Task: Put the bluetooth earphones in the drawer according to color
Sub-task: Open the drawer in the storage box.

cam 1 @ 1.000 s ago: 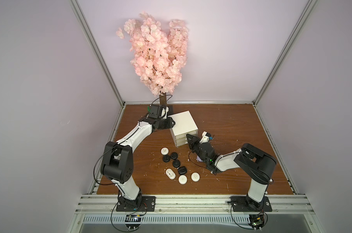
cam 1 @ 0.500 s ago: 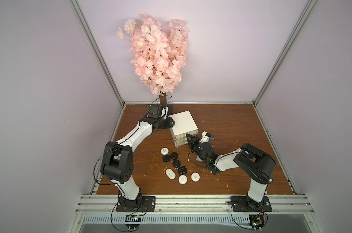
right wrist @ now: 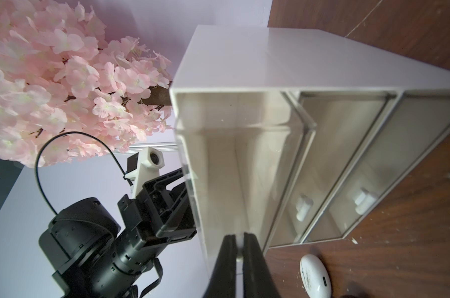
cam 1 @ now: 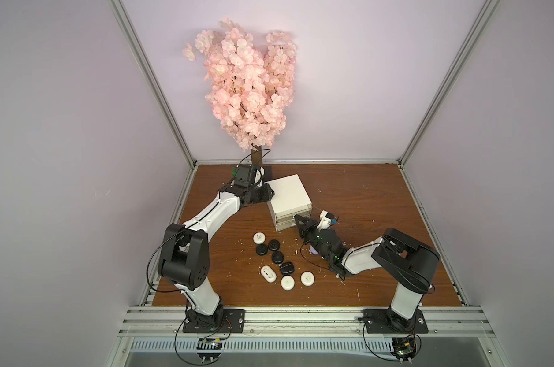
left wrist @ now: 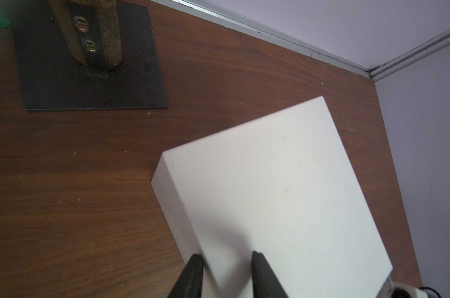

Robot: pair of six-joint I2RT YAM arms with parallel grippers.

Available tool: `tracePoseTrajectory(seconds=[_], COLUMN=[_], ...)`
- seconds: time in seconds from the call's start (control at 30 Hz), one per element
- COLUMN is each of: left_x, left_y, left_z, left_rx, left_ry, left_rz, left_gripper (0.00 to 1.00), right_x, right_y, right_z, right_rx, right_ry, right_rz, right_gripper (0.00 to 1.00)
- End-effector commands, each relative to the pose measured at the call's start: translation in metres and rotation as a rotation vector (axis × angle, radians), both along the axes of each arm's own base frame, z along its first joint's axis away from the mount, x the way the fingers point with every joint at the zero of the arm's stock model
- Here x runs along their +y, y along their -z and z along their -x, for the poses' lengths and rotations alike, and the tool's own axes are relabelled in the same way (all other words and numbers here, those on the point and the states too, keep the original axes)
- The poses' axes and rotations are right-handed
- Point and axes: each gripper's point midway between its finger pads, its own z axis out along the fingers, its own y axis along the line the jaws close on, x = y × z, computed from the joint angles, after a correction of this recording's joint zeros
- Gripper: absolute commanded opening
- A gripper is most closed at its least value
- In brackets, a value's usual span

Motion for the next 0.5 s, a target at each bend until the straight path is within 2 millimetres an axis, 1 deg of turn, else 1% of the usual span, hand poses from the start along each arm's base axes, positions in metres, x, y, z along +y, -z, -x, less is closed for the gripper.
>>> tracePoseTrajectory(seconds=[0.0, 0.2, 0.37, 0.47], left_x=[0.0, 0.001, 0.003, 0.002], left_y=[0.041, 0.041, 0.041, 0.041], left_z=[0.013, 0.013, 0.012, 0.011], left_rx=[0.093, 0.089, 0.087, 0.085], left_ry=[-0.005, -0.015, -0.028, -0.032], left_rz=[-0.064, -0.07, -0.073, -0.075], left_gripper=[0.34, 0.34, 0.33, 0.32], right_x=[0.008, 0.005, 0.0, 0.001], right_y=[0.018, 0.018, 0.02, 0.02], right_z=[0.028, 0.052, 0.065, 0.071], right_rx=[0.062, 0.077, 0.089, 0.094], right_ry=[-0.077, -0.095, -0.095, -0.101], right_rz=[0.045, 0.067, 0.069, 0.07], right_gripper=[0.0, 0.0, 0.0, 0.0])
